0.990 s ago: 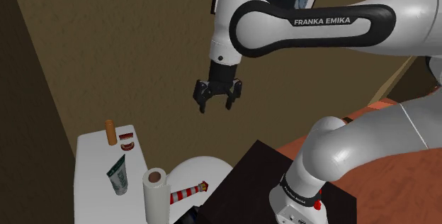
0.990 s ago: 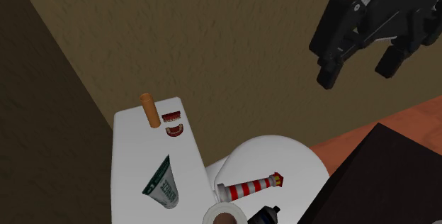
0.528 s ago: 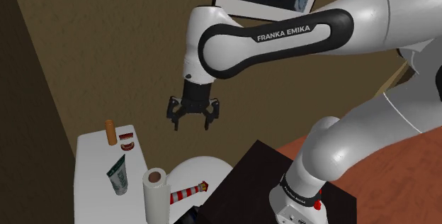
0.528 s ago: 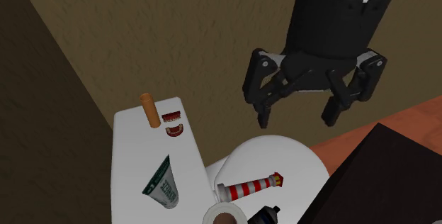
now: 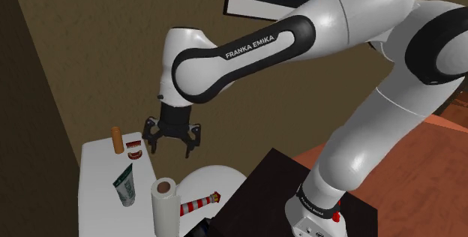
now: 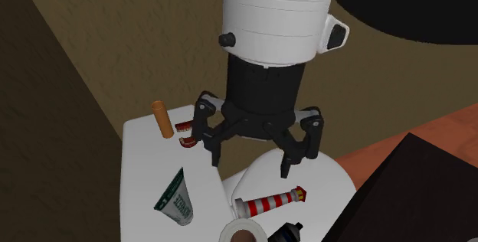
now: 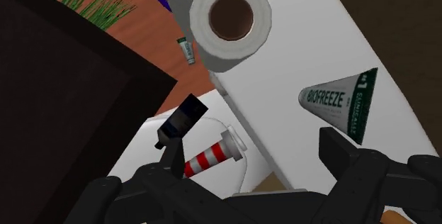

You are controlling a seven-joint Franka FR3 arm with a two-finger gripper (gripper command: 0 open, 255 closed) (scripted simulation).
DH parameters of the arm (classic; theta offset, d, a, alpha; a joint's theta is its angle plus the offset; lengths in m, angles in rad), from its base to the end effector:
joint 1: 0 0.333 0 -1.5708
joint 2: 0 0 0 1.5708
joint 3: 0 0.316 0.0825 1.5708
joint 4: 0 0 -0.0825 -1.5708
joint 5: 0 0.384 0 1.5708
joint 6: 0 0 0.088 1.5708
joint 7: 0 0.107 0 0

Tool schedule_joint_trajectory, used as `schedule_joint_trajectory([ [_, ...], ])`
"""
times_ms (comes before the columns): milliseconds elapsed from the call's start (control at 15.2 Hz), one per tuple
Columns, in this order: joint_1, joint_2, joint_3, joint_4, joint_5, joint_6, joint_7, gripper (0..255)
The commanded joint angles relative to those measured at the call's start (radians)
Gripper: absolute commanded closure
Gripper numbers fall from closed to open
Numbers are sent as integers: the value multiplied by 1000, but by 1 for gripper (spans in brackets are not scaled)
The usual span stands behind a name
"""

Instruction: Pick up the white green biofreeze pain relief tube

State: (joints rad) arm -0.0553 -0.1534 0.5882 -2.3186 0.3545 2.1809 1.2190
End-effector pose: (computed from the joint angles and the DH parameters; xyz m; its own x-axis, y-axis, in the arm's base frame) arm 0.4145 0.2625 0.3937 0.6158 -0.7628 -0.1971 -0.7833 -0.6196 -0.0492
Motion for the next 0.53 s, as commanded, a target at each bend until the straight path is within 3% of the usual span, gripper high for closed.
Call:
schedule_joint_trajectory([
  [0, -2, 84, 26, 38, -18, 52, 86, 0],
  [462, 51, 396, 27, 224, -149, 192, 382, 0],
])
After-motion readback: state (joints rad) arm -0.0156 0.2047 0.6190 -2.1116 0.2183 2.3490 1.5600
